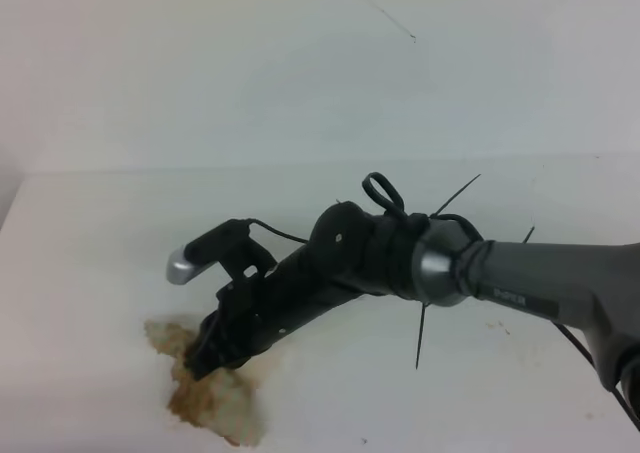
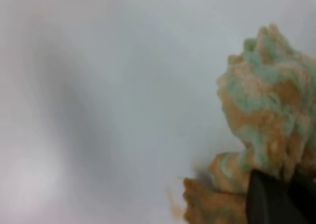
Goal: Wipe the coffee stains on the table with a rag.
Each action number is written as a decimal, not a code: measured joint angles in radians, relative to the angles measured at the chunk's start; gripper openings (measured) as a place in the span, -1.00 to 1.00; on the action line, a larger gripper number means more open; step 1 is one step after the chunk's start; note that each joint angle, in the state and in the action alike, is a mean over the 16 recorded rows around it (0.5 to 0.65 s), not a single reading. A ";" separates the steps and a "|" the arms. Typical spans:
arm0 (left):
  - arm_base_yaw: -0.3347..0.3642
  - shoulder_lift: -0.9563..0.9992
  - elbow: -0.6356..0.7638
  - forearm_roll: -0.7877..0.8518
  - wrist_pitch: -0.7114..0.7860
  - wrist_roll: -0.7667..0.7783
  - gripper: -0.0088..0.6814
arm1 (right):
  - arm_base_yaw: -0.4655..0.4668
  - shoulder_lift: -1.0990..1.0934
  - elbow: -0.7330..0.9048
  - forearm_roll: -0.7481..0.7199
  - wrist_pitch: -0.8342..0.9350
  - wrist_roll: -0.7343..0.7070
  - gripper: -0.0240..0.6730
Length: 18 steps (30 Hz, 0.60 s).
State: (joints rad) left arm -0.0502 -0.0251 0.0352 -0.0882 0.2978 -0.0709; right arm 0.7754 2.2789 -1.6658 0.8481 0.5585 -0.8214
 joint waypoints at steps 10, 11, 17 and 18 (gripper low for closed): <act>0.000 0.000 0.000 0.000 0.000 0.000 -0.97 | 0.053 0.007 -0.034 0.026 -0.006 -0.021 -0.84; 0.000 -0.002 0.002 0.000 -0.001 0.000 -0.97 | 0.054 0.011 -0.036 0.024 -0.005 -0.021 -0.84; 0.000 -0.002 0.002 0.000 -0.001 0.000 -0.97 | 0.052 0.037 -0.039 -0.007 -0.003 -0.018 -0.84; 0.000 -0.002 0.002 0.000 -0.001 0.000 -0.97 | 0.049 0.041 -0.039 -0.014 -0.003 -0.018 -0.84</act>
State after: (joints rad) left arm -0.0502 -0.0268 0.0375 -0.0881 0.2969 -0.0709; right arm 0.8242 2.3201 -1.7049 0.8341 0.5552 -0.8394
